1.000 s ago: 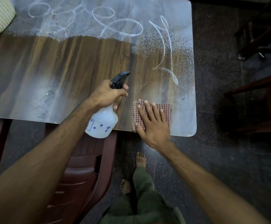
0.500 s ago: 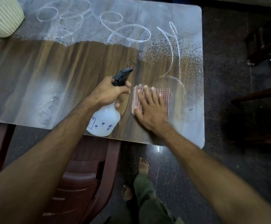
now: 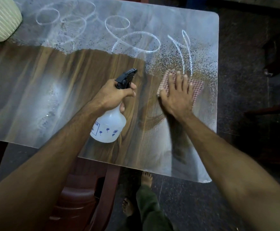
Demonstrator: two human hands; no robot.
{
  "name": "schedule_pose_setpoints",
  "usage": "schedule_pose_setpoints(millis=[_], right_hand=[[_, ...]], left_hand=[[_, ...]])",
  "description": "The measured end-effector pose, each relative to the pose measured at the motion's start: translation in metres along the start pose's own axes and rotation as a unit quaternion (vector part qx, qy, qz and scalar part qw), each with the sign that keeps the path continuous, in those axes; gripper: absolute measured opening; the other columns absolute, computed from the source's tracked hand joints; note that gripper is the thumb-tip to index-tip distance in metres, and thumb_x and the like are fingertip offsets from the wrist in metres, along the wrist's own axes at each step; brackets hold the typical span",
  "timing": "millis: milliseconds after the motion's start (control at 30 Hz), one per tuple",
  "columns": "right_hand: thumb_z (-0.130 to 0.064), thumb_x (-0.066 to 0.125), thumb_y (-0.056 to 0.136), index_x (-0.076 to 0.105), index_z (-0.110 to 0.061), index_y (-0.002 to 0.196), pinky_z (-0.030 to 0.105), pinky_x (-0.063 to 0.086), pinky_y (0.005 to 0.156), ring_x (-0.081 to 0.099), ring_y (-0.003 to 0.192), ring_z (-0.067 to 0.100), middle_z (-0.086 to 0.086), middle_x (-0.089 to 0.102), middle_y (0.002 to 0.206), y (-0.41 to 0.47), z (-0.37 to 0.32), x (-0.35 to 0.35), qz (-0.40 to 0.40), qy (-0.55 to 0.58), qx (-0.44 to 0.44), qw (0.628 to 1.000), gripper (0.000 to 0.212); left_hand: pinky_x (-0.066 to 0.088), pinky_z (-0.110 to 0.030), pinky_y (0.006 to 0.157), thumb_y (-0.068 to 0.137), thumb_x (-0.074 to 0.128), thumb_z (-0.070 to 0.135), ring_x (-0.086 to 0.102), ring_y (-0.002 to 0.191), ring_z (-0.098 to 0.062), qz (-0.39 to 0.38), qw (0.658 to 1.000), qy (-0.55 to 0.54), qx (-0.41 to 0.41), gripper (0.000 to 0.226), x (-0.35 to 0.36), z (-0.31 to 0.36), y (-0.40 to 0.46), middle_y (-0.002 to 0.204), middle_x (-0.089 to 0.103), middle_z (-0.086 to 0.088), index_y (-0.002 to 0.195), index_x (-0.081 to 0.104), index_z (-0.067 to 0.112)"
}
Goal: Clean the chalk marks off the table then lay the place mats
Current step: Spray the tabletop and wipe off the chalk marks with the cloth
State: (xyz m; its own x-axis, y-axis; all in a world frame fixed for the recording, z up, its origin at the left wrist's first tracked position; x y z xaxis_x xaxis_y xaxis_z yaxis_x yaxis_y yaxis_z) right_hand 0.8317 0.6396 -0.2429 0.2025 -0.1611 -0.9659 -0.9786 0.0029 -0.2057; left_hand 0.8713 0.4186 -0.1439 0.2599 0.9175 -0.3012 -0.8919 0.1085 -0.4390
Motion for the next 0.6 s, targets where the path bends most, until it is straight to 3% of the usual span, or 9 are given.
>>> schedule_pose_setpoints(millis=[100,200,300,400,600], right_hand=[[-0.06,0.011,0.095,0.003,-0.025,0.158,0.049,0.005,0.122,-0.001,0.152,0.027,0.005,-0.003,0.166,-0.033,-0.042,0.012,-0.006,-0.013,-0.099,0.995,0.072],[-0.061,0.019,0.096,0.011,-0.029,0.158,0.046,0.007,0.122,0.002,0.152,0.022,-0.001,0.003,0.166,-0.079,-0.036,0.019,-0.019,0.003,-0.151,0.988,0.07],[-0.062,0.012,0.097,-0.002,-0.03,0.157,0.048,-0.003,0.121,-0.007,0.151,0.023,0.002,-0.01,0.165,-0.064,0.013,0.01,-0.026,-0.02,-0.096,0.995,0.07],[-0.063,0.008,0.096,-0.002,-0.024,0.158,0.053,-0.001,0.121,-0.007,0.151,0.028,0.007,-0.008,0.165,0.0,0.052,-0.009,0.005,-0.01,-0.005,1.0,0.074],[-0.063,0.009,0.094,0.001,-0.019,0.158,0.053,-0.004,0.12,-0.007,0.151,0.033,0.012,-0.007,0.165,0.081,-0.019,-0.013,0.001,0.005,-0.045,0.999,0.078]], left_hand=[[0.046,-0.028,0.05,0.086,0.067,0.011,0.05,0.039,-0.023,0.01,1.0,-0.003,-0.001,0.021,-0.003,0.006,0.01,0.109,0.07,-0.006,0.107,0.066,0.008],[0.047,-0.028,0.05,0.086,0.067,0.012,0.05,0.039,-0.023,0.015,1.0,-0.005,-0.006,0.022,-0.009,0.01,0.017,0.109,0.07,-0.006,0.108,0.066,0.009],[0.048,-0.028,0.049,0.086,0.068,0.012,0.05,0.039,-0.023,0.025,0.999,-0.013,-0.015,0.02,-0.018,0.007,0.021,0.109,0.07,-0.006,0.106,0.067,0.009],[0.048,-0.029,0.049,0.086,0.068,0.012,0.05,0.04,-0.024,0.033,0.999,-0.016,-0.016,0.02,-0.022,0.005,0.022,0.109,0.069,-0.007,0.106,0.067,0.008],[0.05,-0.03,0.055,0.087,0.068,0.013,0.05,0.039,-0.022,0.052,0.998,-0.02,-0.021,0.019,-0.025,0.002,0.023,0.107,0.069,-0.003,0.105,0.067,0.01]])
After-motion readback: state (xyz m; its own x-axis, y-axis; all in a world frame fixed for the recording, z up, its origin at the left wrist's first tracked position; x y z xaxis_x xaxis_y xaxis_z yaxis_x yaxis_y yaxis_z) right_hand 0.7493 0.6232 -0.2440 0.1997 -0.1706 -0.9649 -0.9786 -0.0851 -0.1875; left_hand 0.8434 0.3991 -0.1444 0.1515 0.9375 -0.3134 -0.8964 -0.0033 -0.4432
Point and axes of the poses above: each hand's wrist, its own y-axis towards the middle knuckle, its own x-axis out of the palm, z = x × y, the point moved 7 cm from there along y, towards the middle knuckle
